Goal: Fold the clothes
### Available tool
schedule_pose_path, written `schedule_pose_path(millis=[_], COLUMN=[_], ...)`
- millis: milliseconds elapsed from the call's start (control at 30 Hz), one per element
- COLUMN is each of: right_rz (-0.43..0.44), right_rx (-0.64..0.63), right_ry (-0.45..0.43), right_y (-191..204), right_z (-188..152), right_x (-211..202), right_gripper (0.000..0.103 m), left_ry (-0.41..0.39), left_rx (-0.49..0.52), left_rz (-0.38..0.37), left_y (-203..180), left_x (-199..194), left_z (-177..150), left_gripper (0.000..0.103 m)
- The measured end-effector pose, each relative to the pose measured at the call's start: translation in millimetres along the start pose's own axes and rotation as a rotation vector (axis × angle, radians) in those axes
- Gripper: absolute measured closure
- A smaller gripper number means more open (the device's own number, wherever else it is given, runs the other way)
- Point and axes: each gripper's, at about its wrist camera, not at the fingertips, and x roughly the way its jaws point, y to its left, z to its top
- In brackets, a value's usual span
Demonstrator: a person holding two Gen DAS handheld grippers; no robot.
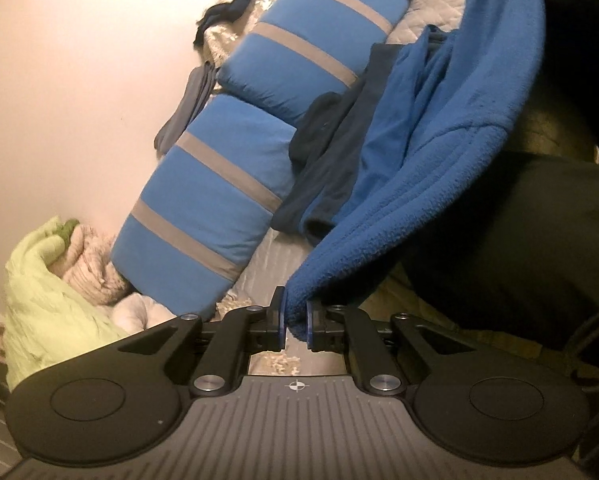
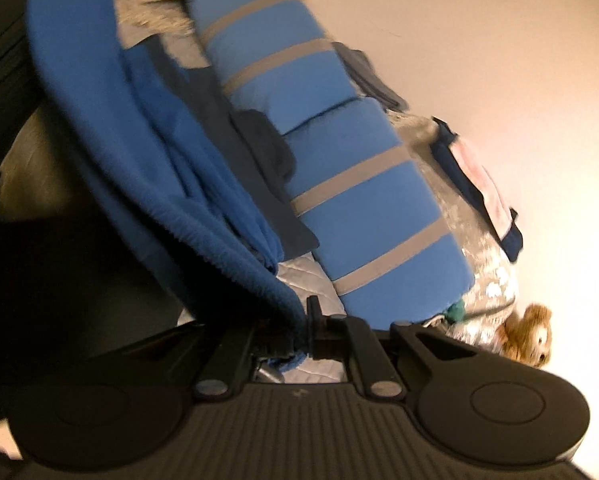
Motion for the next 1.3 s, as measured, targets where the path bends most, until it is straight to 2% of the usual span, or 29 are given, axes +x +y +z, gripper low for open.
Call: schedule_pose_path(millis=[267, 667, 833, 1100, 1300], right_rz=[0.104, 0.253, 0.272, 0.432, 0.525], right_rx=[-0.061, 0.011, 0.013, -0.013, -0.018], right_ry=[0.035, 0.065, 0.052, 0.094, 0.125], right_y=[-14, -38, -46, -63, -79], right_z=[2, -1, 0, 10, 14], right_x=[-10, -28, -22, 11, 34], right_gripper=[0.098, 0.099, 0.099, 0.099, 0.099], left_ry=[-0.011, -0.002, 0.009, 0.026, 0.024], left_rx=[0.044, 0.024, 0.056, 0.061, 0.056], left_rz=[-0.021, -0.083, -0.144, -0.29, -0.338], left_y=[6, 20, 25, 47, 59], left_x=[-12, -30, -16, 19, 40], left_z=[5, 9, 11, 16, 18], left_gripper=[0.093, 0.094, 0.094, 0.094, 0.094])
